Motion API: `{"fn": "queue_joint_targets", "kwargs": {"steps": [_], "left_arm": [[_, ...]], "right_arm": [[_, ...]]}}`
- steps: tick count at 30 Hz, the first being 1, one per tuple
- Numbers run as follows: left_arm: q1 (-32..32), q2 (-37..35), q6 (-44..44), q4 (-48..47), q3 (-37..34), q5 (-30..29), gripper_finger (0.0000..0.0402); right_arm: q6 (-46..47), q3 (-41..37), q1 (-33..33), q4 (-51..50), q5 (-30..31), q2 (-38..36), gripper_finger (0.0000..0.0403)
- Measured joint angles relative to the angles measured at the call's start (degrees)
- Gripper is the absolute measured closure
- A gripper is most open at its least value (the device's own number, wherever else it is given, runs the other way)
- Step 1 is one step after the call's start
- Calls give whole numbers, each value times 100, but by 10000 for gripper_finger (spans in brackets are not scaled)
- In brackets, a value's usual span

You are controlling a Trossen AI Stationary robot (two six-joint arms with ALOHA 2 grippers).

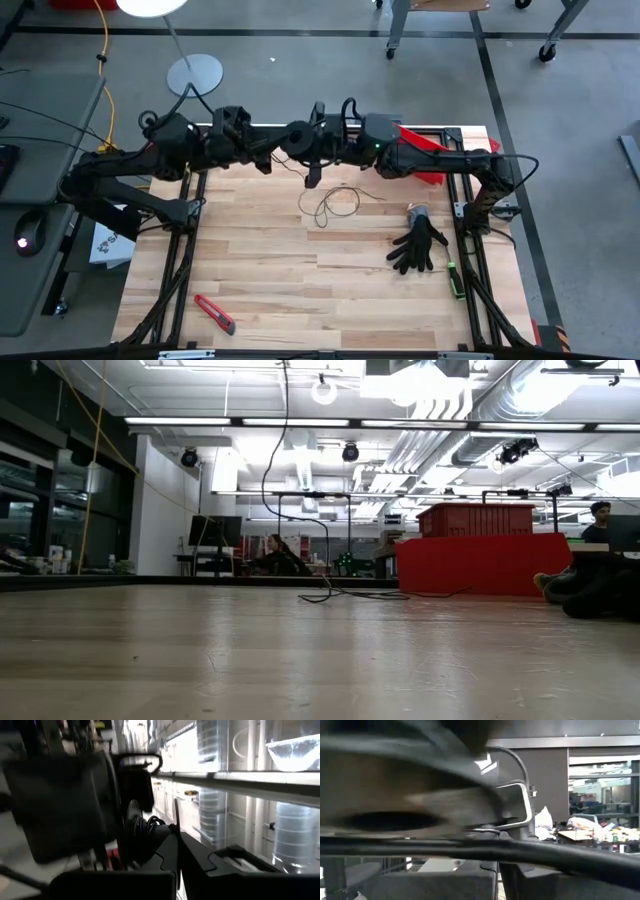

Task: Coil cords
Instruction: Coil the black wire on the spool

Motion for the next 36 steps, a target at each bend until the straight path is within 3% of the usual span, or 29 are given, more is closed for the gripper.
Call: {"fn": "queue_joint_targets", "kwargs": {"steps": [7, 14, 22, 29, 36], "left_arm": [[-237, -109, -100, -308, 0, 260, 401], [-299, -672, 358, -1770, 9, -80, 401], [-189, -1197, 1847, -3673, 7, -555, 401], [28, -1251, 3814, -4072, 191, -1337, 401], [234, -1082, 3853, -4314, 798, -942, 401]], "right_arm": [[-3, 0, -269, -66, -308, 0, 403], [15, -2, -601, -221, -703, -35, 403], [153, -4, -887, -775, -952, -130, 403], [151, 0, -997, -1269, -1000, -279, 403], [215, 4, -1012, -2007, -1036, -349, 403]]}}
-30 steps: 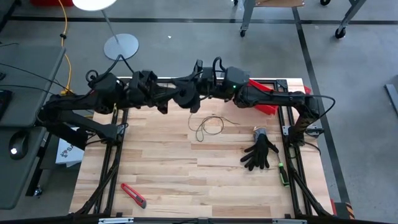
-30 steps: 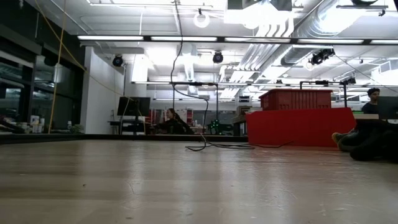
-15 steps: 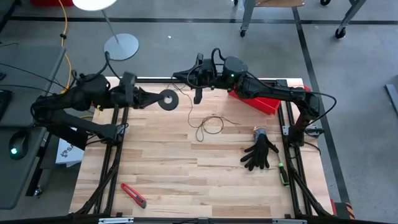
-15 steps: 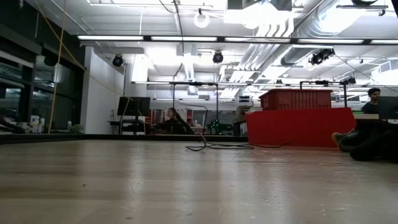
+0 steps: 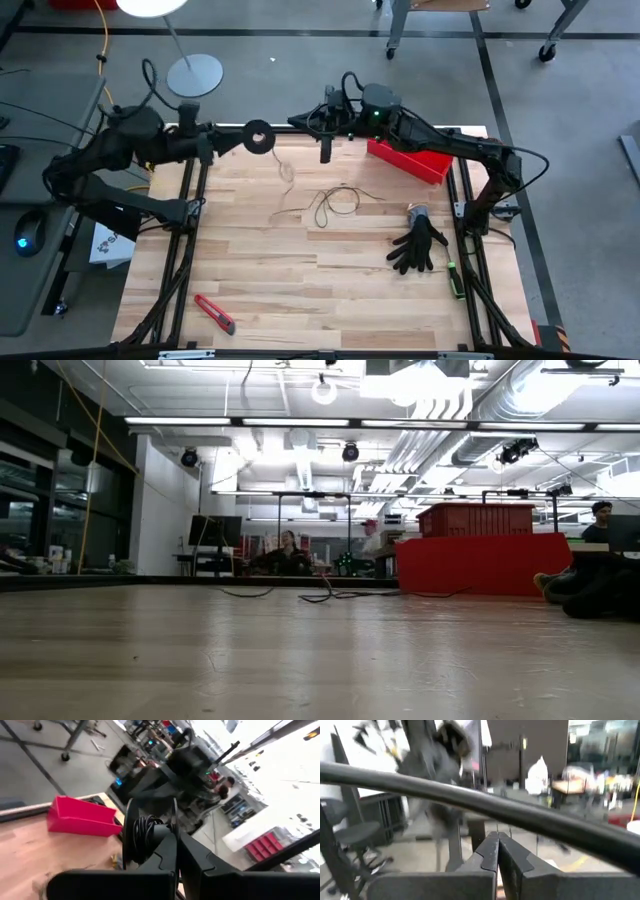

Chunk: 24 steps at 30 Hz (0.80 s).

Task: Coil cords
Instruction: Coil the black wire on the spool

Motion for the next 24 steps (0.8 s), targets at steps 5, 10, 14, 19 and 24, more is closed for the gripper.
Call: {"fn": "queue_joint_targets", "kwargs": {"steps": [5, 10, 14, 19, 24], "left_arm": [[-2, 191, 72, -495, 526, 79, 401], [-2, 339, 307, -560, 871, -34, 401], [-2, 513, 315, -560, 1018, -44, 401], [-2, 682, 345, -524, 1168, -42, 401], [-2, 780, 468, -389, 1254, -44, 401]], "right_arm": [[137, -4, 2, -756, -379, -21, 395], [571, -4, 105, -1086, -993, -40, 331], [156, -4, 447, -1058, -517, 16, 266], [-81, -7, 658, -914, 294, 147, 233], [-219, -7, 658, -915, 726, 177, 231]]}}
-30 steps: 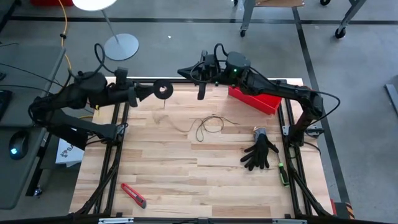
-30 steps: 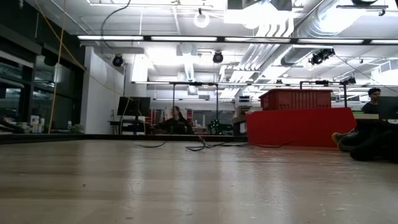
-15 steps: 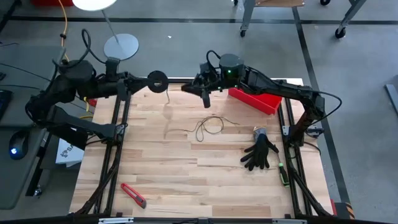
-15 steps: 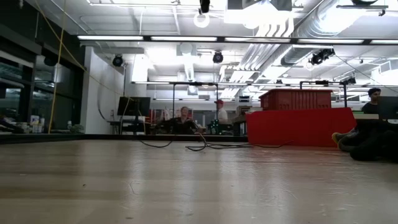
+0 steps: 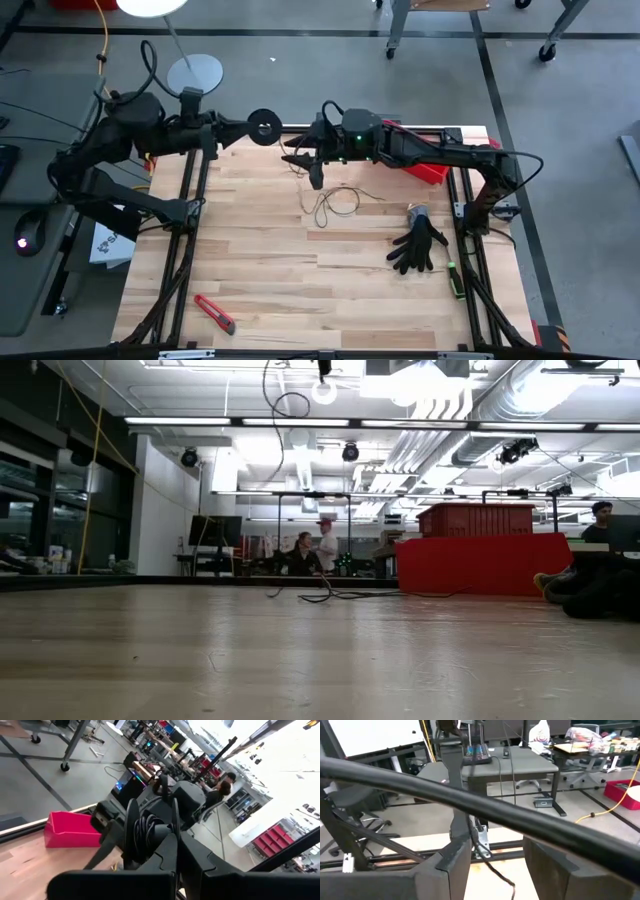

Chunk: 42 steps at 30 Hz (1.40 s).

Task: Coil cords
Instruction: Coil the black wire on the spool

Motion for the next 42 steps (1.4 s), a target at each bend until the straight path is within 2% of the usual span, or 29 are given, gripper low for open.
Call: {"fn": "queue_joint_targets", "kwargs": {"steps": [6, 9, 16, 23, 26, 30, 38, 42], "left_arm": [[0, 4, 2, 55, 25, -2, 401], [0, 24, 2, 185, 24, -2, 401], [0, 65, 2, 326, 22, -4, 401], [0, 72, 2, 334, 22, -11, 401], [0, 72, 2, 328, 22, -14, 401], [0, 68, 4, 322, 22, -24, 401], [0, 70, 7, 297, 22, -26, 401], [0, 68, 4, 297, 22, -33, 401]], "right_arm": [[-3, 0, -1, -24, -2, 8, 232], [-3, 0, 9, -44, 0, 8, 246], [-110, 0, -4, 22, 7, 8, 293], [33, 0, -4, 240, 14, 10, 378], [145, 0, -4, 299, -33, 10, 390], [228, 0, -4, 240, -261, 10, 370], [303, 0, 26, 298, -429, 10, 289], [158, 0, 28, 297, -346, 10, 281]]}}
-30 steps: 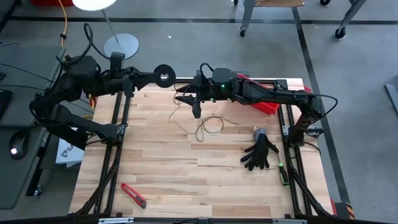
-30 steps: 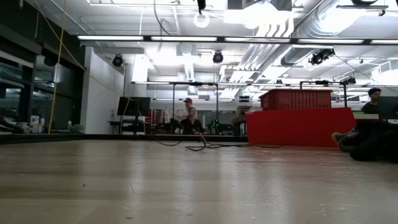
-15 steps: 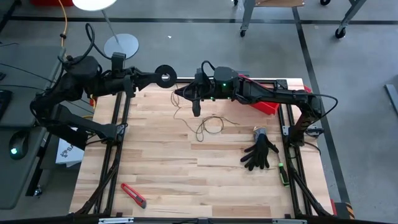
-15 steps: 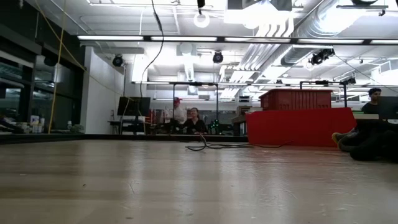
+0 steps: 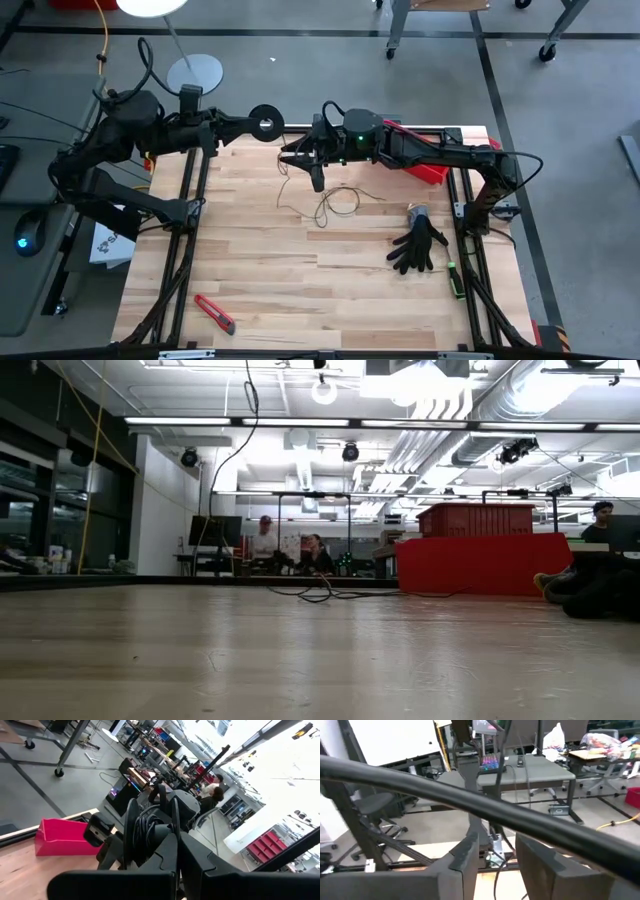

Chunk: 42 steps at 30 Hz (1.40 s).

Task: Coil cords
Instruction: Coil the black wire on the spool

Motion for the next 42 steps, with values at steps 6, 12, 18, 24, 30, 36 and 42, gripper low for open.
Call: {"fn": "queue_joint_targets", "kwargs": {"steps": [6, 12, 18, 24, 30, 36, 42], "left_arm": [[5, 2, -16, 0, -2, -28, 401], [150, 1, -165, 0, -2, -68, 401], [372, 213, -701, 161, -2, -69, 401], [533, 518, -1343, 862, -4, 499, 401], [610, 789, -2599, 1578, -4, 1451, 401], [592, 765, -3390, 1407, -2, 1993, 402], [508, 621, -3963, 1230, -2, 2153, 402]], "right_arm": [[-142, 0, -2, -32, 49, 0, 368], [-7, 0, 192, 201, 201, 3, 400], [-71, 9, 528, 1299, 479, 161, 401], [-115, 4, 567, 2003, 720, 281, 402], [-184, -2, 555, 2767, 949, 517, 402], [-174, 0, 555, 3091, 866, 525, 402], [-314, 0, 527, 3283, 759, 510, 403]]}}
